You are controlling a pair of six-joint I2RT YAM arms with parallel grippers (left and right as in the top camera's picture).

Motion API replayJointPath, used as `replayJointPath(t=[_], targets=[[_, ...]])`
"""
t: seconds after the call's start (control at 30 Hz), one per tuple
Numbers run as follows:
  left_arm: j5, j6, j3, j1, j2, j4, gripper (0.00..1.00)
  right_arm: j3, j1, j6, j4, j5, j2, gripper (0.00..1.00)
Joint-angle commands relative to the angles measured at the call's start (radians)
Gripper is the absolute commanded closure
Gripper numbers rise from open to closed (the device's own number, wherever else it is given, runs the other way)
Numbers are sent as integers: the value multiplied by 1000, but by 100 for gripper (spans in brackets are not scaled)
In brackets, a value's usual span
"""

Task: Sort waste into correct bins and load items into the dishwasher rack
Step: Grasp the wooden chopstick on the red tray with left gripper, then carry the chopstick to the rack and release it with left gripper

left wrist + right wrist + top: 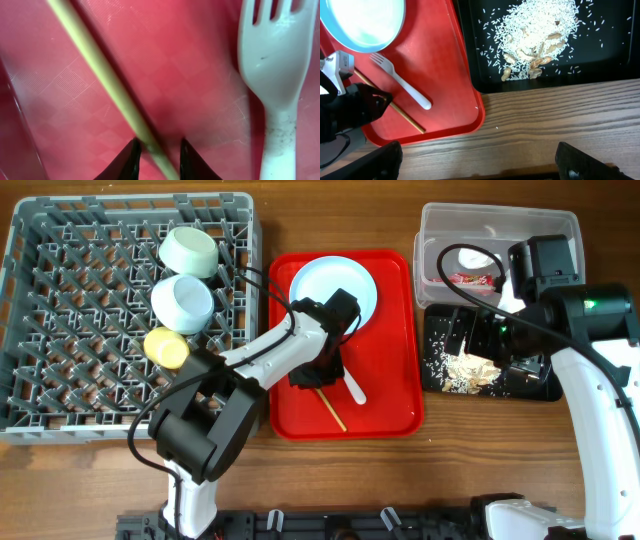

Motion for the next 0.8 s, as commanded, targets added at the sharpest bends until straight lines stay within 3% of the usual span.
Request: replayJointPath(t=[0.0, 0.07, 0.27, 0.4, 0.6, 0.77], targets=[[-29, -14, -41, 0, 30, 3, 88, 16, -4, 8, -2, 13, -3, 1], [-29, -14, -41, 3, 30, 3, 96, 16, -4, 8, -2, 9, -3, 1], [-28, -14, -41, 42, 20, 3, 96, 16, -4, 8, -6, 6, -3, 2], [-37, 2, -34, 76, -77, 3, 96, 16, -4, 8, -7, 7, -3, 2], [-103, 253, -9, 122, -342, 10, 96, 16, -4, 5, -6, 7, -3, 1], [-119, 546, -9, 259, -515, 46, 96, 16, -4, 5, -5, 7, -3, 2]])
